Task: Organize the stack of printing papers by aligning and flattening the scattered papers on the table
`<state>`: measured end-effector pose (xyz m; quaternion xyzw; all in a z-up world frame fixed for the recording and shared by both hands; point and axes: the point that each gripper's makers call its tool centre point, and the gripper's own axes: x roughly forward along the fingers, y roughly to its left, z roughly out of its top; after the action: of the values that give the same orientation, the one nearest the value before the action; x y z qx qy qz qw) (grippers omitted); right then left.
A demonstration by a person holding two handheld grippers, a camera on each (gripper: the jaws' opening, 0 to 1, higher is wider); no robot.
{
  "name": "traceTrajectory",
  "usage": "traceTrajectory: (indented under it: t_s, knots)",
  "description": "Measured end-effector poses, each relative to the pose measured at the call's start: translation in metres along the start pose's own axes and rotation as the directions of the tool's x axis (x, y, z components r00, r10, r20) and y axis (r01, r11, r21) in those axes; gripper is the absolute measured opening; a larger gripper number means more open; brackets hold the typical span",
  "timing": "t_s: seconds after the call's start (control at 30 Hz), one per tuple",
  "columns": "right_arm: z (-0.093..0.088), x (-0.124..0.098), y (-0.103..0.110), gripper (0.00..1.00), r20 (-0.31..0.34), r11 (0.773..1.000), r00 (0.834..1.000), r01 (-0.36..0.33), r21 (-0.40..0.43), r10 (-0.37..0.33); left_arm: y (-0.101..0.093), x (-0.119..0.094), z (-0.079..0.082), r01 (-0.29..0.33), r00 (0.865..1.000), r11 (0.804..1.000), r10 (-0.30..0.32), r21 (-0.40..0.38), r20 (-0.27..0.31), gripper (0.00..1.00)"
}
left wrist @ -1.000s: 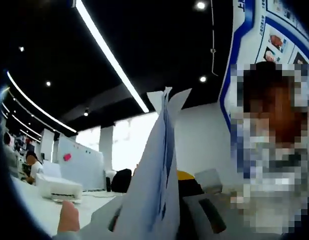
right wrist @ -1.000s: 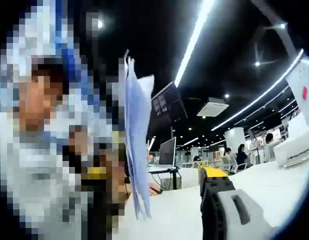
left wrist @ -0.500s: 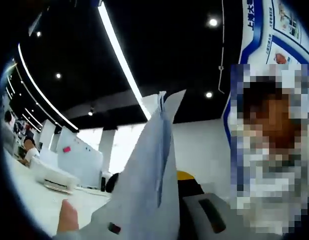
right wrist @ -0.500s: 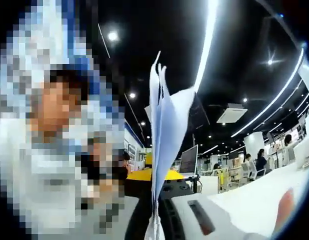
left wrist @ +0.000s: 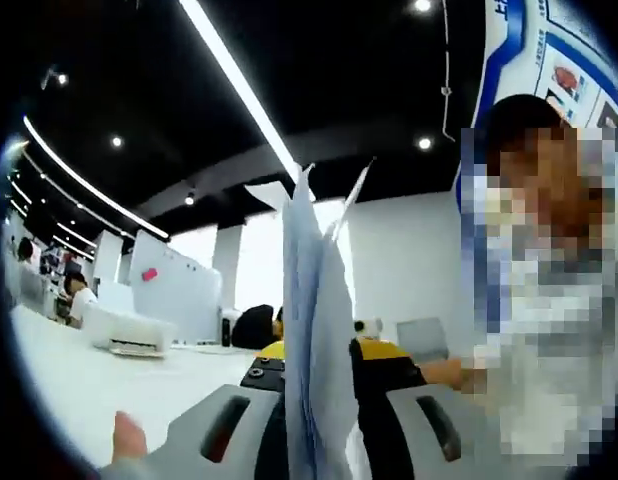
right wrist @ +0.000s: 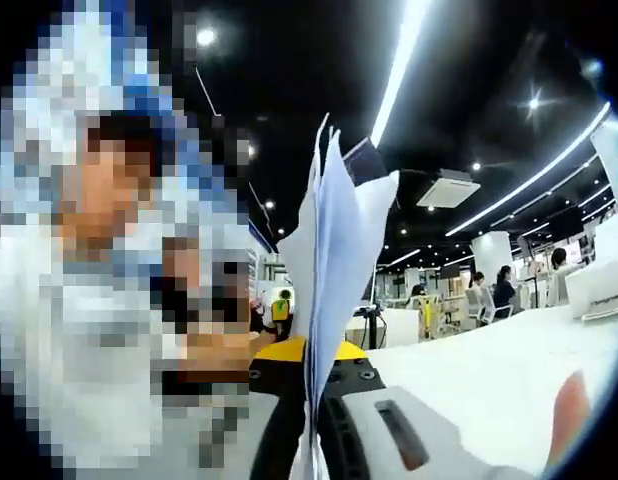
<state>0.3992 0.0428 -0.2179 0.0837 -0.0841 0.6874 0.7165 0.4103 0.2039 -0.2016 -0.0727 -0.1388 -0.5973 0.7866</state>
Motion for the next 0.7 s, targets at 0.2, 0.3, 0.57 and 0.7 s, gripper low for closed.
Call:
traceTrajectory:
  t_s: [0.2,0.3,0.57,0.7]
  knots:
    - [-0.006,-0.007,-0.009,0.00,-0.035,1.000,0.999,0.014,0.021,-0.014,-0.001,0.003,-0.020,0.026,0.997,0.999,-0.029,-0.041,-0.072,0.06]
    - [-0.005,-0.009,-0.011,0.00,-0.045,1.000,0.999,0.025,-0.001,-0.025,0.009,0.006,-0.024,0.016,0.994,1.000,-0.015,0.015,-0.111,0.06]
    - [-0.029,-0.015,-0.020,0.24,-0.135,0.998,0.989,0.061,0.000,-0.060,0.012,0.009,-0.058,-0.002,0.972,1.000,0.002,0.000,-0.234,0.21]
    - [-0.040,-0.016,-0.023,0.27,-0.202,0.996,0.976,0.072,-0.049,-0.081,0.014,0.011,-0.053,-0.013,0.977,1.000,0.018,0.025,-0.214,0.21]
